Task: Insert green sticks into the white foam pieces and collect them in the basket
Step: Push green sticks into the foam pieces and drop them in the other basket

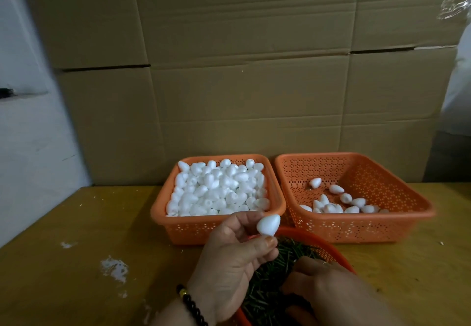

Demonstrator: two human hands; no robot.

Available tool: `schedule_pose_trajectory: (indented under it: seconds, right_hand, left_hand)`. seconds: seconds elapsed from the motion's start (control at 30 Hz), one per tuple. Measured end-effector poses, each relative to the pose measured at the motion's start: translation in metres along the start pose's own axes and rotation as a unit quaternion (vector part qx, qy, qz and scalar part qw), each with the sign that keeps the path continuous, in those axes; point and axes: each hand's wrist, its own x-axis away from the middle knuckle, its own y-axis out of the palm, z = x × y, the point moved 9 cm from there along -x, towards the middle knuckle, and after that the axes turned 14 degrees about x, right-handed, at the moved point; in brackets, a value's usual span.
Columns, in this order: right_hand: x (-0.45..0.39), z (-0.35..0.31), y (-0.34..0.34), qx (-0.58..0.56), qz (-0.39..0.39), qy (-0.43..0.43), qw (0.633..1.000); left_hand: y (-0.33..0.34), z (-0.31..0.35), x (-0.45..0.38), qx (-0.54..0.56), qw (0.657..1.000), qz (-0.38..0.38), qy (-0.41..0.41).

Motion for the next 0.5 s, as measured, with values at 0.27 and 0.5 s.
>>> schedule_pose_trajectory:
  seconds: [0.27, 0.5]
  right_hand:
    - [-0.0004, 0.0013, 0.0027, 0.008, -0.001, -0.004, 1.0]
    - [0.0005, 0.0012, 0.0006, 0.003, 0.012, 0.003, 1.0]
  left_hand:
    - [-0.0035, -0.0021, 0.0001, 0.002, 1.0, 0.013, 0.005]
    - [0.0026, -0.0041, 0.0031, 0.024, 1.0, -0.003, -0.01]
